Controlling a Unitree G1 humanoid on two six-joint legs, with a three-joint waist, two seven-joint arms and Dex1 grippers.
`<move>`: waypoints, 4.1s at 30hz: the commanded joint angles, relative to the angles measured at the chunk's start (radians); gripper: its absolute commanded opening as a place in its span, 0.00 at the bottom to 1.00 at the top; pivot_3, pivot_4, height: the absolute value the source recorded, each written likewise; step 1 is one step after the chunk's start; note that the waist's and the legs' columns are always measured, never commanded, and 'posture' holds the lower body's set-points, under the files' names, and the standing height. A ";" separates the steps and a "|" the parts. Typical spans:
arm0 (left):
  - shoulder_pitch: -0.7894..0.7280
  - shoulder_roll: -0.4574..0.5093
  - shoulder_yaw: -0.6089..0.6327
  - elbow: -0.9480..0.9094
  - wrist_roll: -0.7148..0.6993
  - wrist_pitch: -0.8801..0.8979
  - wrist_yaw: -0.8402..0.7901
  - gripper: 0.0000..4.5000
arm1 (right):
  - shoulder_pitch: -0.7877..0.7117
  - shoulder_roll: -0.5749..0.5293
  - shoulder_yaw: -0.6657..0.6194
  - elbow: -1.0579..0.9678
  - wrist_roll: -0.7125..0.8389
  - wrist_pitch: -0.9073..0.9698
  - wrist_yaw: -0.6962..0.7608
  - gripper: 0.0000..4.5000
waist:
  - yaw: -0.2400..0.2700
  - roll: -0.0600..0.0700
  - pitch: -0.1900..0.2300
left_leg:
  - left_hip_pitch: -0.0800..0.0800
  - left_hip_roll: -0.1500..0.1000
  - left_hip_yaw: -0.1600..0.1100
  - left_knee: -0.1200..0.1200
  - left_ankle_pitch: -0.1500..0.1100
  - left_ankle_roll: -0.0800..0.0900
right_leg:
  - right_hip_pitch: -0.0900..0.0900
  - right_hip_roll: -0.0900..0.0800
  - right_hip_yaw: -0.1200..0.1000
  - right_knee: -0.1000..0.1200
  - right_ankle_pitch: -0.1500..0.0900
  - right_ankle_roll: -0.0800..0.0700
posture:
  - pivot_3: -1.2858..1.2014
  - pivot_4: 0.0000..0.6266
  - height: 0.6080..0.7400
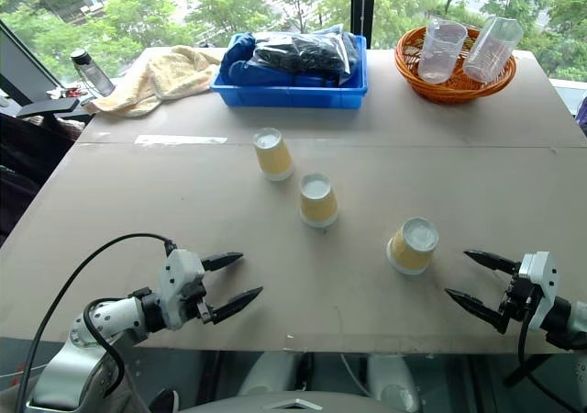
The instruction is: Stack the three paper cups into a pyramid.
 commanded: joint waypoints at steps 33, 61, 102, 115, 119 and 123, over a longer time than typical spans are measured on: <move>-0.233 0.143 0.033 -0.084 -0.246 0.107 -0.274 0.97 | 0.019 0.053 -0.005 -0.205 0.030 0.032 -0.116 1.00 | 0.000 0.000 0.000 | 0.000 0.000 0.000 0.000 0.000 0.000 | 0.000 0.000 -0.001 0.000 0.000 0.000 | 0.52 0.24 1.00; -0.401 0.226 0.043 -0.102 -0.345 0.206 -0.425 0.97 | -0.072 0.114 0.112 -0.388 0.030 0.156 -0.313 1.00 | -0.003 -0.001 0.001 | -0.001 0.000 0.000 0.000 0.000 -0.001 | -0.002 0.001 0.000 0.001 0.000 0.000 | 0.52 0.24 1.00; -0.343 0.146 0.081 -0.104 -0.362 0.205 -0.259 1.00 | -0.209 0.056 0.121 -0.360 0.077 0.265 -0.255 0.99 | -0.002 -0.002 0.002 | -0.003 0.000 0.000 0.002 0.000 0.000 | -0.005 0.001 0.001 0.004 0.000 0.000 | 0.52 0.24 1.00; -0.493 -0.270 -0.152 0.135 -0.002 0.003 0.143 1.00 | 0.051 -0.041 -0.142 -0.556 0.268 0.306 -0.150 0.99 | 0.006 -0.004 0.002 | -0.004 0.000 0.000 0.006 0.000 0.000 | -0.004 0.002 0.000 0.006 0.000 0.000 | 0.52 0.24 1.00; -0.562 -0.324 -0.178 0.270 0.070 -0.100 0.162 1.00 | 0.062 -0.034 -0.148 -0.578 0.276 0.312 -0.173 0.99 | 0.000 -0.005 0.002 | -0.003 0.000 0.000 0.006 0.000 0.000 | -0.004 0.002 0.001 0.006 0.000 0.000 | 0.52 0.24 1.00; -0.625 -0.348 -0.200 0.399 0.112 -0.182 0.140 1.00 | 0.058 -0.025 -0.140 -0.594 0.274 0.314 -0.198 0.99 | 0.002 -0.005 0.002 | -0.003 0.000 0.000 0.007 0.000 0.000 | -0.004 0.002 0.001 0.007 0.000 0.000 | 0.52 0.24 1.00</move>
